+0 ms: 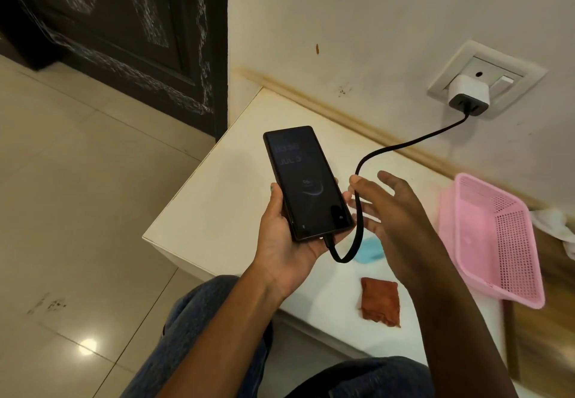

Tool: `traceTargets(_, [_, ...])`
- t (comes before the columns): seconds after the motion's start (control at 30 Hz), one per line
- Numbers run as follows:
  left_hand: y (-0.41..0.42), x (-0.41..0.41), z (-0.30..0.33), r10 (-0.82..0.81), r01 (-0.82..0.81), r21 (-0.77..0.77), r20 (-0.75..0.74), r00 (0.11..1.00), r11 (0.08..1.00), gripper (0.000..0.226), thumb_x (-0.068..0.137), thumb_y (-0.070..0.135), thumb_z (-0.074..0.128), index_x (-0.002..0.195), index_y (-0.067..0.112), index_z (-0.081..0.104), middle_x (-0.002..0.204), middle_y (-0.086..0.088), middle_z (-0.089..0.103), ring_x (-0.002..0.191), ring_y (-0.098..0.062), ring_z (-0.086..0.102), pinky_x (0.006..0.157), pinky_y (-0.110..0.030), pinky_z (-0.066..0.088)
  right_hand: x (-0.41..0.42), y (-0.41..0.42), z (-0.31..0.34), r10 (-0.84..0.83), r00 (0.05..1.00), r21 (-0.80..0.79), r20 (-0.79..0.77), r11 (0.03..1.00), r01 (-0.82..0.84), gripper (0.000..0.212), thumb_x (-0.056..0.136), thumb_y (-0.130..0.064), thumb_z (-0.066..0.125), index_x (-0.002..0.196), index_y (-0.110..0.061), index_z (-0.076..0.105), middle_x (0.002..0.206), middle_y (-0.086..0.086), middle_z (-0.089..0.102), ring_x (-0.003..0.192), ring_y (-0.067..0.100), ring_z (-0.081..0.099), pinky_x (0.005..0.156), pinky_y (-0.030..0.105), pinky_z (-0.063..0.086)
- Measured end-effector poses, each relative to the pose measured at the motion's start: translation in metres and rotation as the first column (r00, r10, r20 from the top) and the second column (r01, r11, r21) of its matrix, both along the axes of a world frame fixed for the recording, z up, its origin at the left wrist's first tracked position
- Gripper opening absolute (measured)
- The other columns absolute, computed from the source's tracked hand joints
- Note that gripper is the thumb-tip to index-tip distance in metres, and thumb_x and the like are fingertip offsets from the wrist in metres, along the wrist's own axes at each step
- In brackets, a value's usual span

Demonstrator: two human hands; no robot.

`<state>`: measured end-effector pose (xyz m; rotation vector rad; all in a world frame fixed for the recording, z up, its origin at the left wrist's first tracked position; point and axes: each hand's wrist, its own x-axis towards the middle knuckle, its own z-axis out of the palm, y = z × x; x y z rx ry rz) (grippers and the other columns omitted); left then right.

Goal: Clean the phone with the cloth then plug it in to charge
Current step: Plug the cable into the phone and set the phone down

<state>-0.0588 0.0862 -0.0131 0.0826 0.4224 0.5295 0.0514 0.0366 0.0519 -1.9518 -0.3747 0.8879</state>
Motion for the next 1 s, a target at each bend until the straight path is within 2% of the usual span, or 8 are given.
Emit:
traceTargets(0.17, [0.001,0.0,-0.002,0.014,-0.014,-0.021,0.017,1.0,1.0,0.055,0.097,0.057,0.028,0.12,0.02,0.061,0.123,-0.015,0.065,0.112,-0.034,0.062,0.087,-0.05,0.054,0.009,0.012,0.006,-0.111,0.963,0.183,-0.246,0.97,0.159,0.042,0.091,-0.027,0.057,0.129,-0.011,0.048,0.12,0.009,0.063,0.102,0.023,0.063,0.072,0.025,0.051])
traceTargets(0.27, [0.002,0.0,-0.003,0.015,-0.014,-0.02,0.001,1.0,1.0,0.057,0.096,0.058,0.026,0.126,0.02,0.057,0.124,-0.014,0.064,0.113,-0.034,0.062,0.087,-0.05,0.054,0.016,0.015,0.012,-0.15,0.915,0.288,-0.374,0.919,0.268,0.017,0.095,-0.02,0.052,0.109,-0.011,0.058,0.11,0.01,0.067,0.1,0.025,0.065,0.08,0.031,0.052])
traceTargets(0.43, [0.003,0.0,-0.003,0.037,-0.038,-0.02,-0.036,0.999,0.999,0.059,0.096,0.057,0.025,0.132,0.019,0.051,0.127,-0.014,0.062,0.115,-0.033,0.06,0.096,-0.054,0.047,0.025,0.006,0.026,-0.236,0.843,0.373,-0.483,0.816,0.442,0.008,0.091,-0.011,0.058,0.094,-0.006,0.062,0.073,0.004,0.07,0.07,0.016,0.07,0.064,0.025,0.057])
traceTargets(0.53, [0.005,-0.001,-0.001,0.055,-0.057,-0.043,-0.051,0.997,0.997,0.059,0.097,0.057,0.026,0.133,0.017,0.051,0.127,-0.015,0.062,0.116,-0.033,0.06,0.096,-0.055,0.046,0.032,-0.009,0.035,-0.265,0.813,0.394,-0.518,0.77,0.502,0.006,0.089,-0.01,0.061,0.092,-0.005,0.062,0.067,0.003,0.068,0.061,0.014,0.069,0.062,0.021,0.056])
traceTargets(0.7, [0.006,0.0,0.002,0.139,-0.145,-0.047,-0.099,0.985,0.988,0.06,0.098,0.055,0.025,0.131,0.013,0.053,0.117,-0.017,0.066,0.118,-0.034,0.058,0.093,-0.055,0.048,0.044,-0.038,0.06,-0.255,0.813,0.45,-0.524,0.727,0.518,0.003,0.086,-0.009,0.063,0.088,-0.008,0.061,0.067,0.001,0.068,0.06,0.012,0.068,0.064,0.02,0.055])
traceTargets(0.77, [0.006,0.0,0.003,0.184,-0.19,-0.025,-0.143,0.972,0.982,0.057,0.099,0.052,0.026,0.133,0.014,0.05,0.124,-0.017,0.063,0.115,-0.034,0.059,0.091,-0.054,0.05,0.048,-0.046,0.069,-0.272,0.825,0.449,-0.495,0.733,0.512,0.004,0.086,-0.012,0.065,0.088,-0.01,0.062,0.063,-0.001,0.066,0.057,0.01,0.066,0.062,0.018,0.054])
traceTargets(0.87, [0.007,0.003,0.003,0.224,-0.232,-0.027,-0.179,0.958,0.972,0.051,0.101,0.048,0.026,0.139,0.018,0.043,0.132,-0.015,0.057,0.118,-0.033,0.058,0.093,-0.053,0.049,0.056,-0.056,0.075,-0.328,0.843,0.424,-0.427,0.751,0.507,0.011,0.083,-0.015,0.068,0.092,-0.012,0.062,0.059,-0.004,0.063,0.057,0.008,0.064,0.061,0.018,0.054])
traceTargets(1.0, [0.017,0.013,0.0,0.291,-0.305,-0.044,-0.195,0.937,0.951,0.043,0.103,0.041,0.027,0.141,0.023,0.038,0.133,-0.011,0.054,0.113,-0.028,0.06,0.088,-0.055,0.05,0.067,-0.068,0.07,-0.401,0.874,0.367,-0.275,0.796,0.481,0.008,0.081,-0.013,0.072,0.083,-0.013,0.063,0.055,-0.003,0.064,0.064,0.011,0.067,0.057,0.019,0.055])
